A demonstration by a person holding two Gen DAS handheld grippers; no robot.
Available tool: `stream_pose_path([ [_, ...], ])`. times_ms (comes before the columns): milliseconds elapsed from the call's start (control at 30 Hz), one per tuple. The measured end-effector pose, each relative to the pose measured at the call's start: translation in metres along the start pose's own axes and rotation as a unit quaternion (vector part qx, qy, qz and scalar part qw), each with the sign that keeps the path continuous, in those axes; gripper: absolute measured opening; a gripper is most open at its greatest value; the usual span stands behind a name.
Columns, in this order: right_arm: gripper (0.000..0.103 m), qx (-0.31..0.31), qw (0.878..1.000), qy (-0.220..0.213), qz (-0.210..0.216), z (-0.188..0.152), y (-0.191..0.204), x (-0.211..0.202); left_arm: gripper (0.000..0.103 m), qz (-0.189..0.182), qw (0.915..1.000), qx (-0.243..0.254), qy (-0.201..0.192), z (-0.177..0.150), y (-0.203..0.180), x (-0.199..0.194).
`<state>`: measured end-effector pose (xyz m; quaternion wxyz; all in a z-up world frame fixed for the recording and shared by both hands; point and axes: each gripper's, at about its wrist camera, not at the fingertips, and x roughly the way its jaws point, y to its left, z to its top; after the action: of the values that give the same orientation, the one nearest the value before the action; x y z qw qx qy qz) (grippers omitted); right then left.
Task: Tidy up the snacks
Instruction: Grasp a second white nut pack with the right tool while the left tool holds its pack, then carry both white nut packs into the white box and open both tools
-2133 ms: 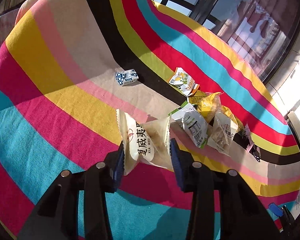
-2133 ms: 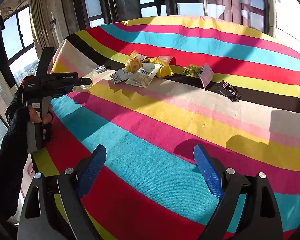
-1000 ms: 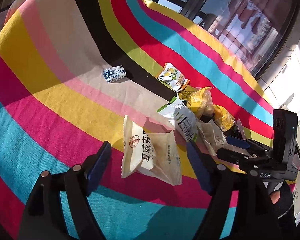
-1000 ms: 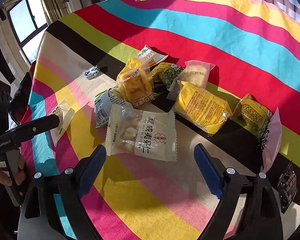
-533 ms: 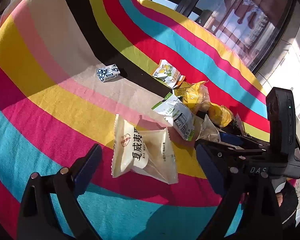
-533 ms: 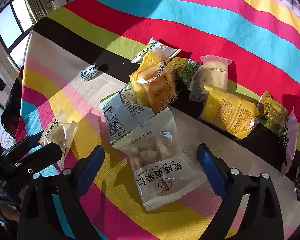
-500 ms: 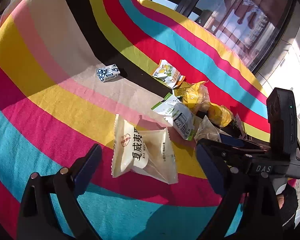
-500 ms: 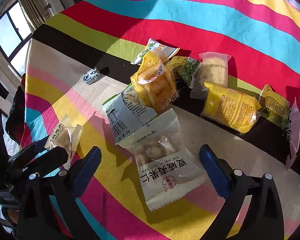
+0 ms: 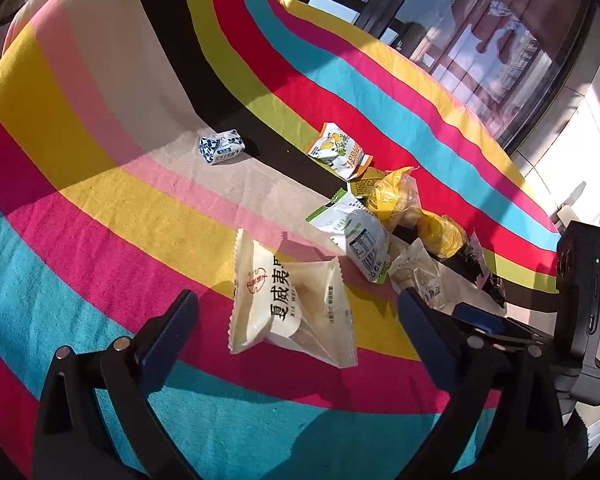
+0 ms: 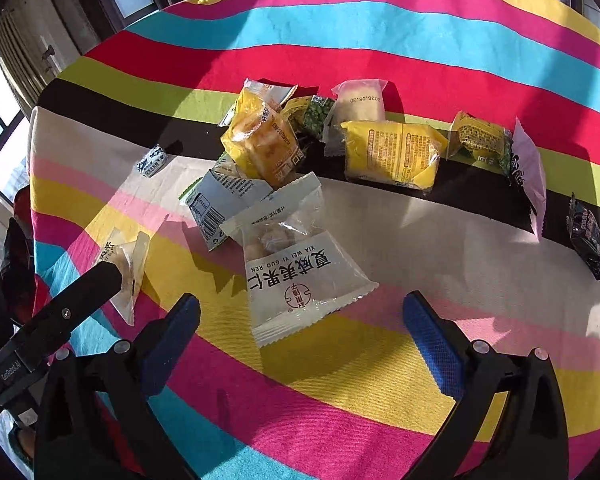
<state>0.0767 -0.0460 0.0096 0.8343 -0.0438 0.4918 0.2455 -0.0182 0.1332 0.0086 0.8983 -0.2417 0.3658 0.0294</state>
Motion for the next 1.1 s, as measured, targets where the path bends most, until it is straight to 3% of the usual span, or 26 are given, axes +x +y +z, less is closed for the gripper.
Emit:
stream_pose_path([
  [100,0.099,-0.044,0.997,-0.002,-0.058,0.011,0.015,0.018,0.099,0.002,1.0,0.001,0.0,0.0,0.0,0.001],
  [167,0.092,-0.053,0.997,-0.008,-0.051,0.015,0.018,0.02,0.1,0.003,1.0,0.003,0.001,0.0,0.0,0.001],
  [267,0.046,-0.079,0.996,-0.029,-0.037,0.006,0.021,0.009,0.1,0.003,1.0,0.005,0.002,0.001,-0.001,0.002],
  [500,0.046,-0.076,0.996,-0.041,0.016,-0.058,-0.004,-0.041,0.101,0.018,0.9996,0.018,0.008,0.002,-0.006,0.006],
  [700,0.046,-0.035,0.996,-0.063,0.043,-0.086,-0.022,-0.069,0.101,0.088,0.9926,0.074,0.037,0.001,-0.025,0.021],
  [767,0.046,-0.034,0.996,-0.069,0.039,-0.088,-0.02,-0.071,0.094,0.126,0.9869,0.091,0.041,-0.001,-0.031,0.025],
  [833,0.046,-0.044,0.996,-0.075,0.03,-0.089,-0.016,-0.071,0.073,0.161,0.9816,0.096,0.035,-0.002,-0.032,0.025],
  [900,0.046,-0.054,0.995,-0.079,0.028,-0.091,-0.015,-0.074,0.062,0.184,0.9772,0.1,0.031,-0.004,-0.032,0.024],
  [1100,0.046,-0.05,0.993,-0.102,0.044,-0.095,-0.019,-0.08,0.048,0.192,0.9753,0.106,0.028,-0.004,-0.032,0.022],
])
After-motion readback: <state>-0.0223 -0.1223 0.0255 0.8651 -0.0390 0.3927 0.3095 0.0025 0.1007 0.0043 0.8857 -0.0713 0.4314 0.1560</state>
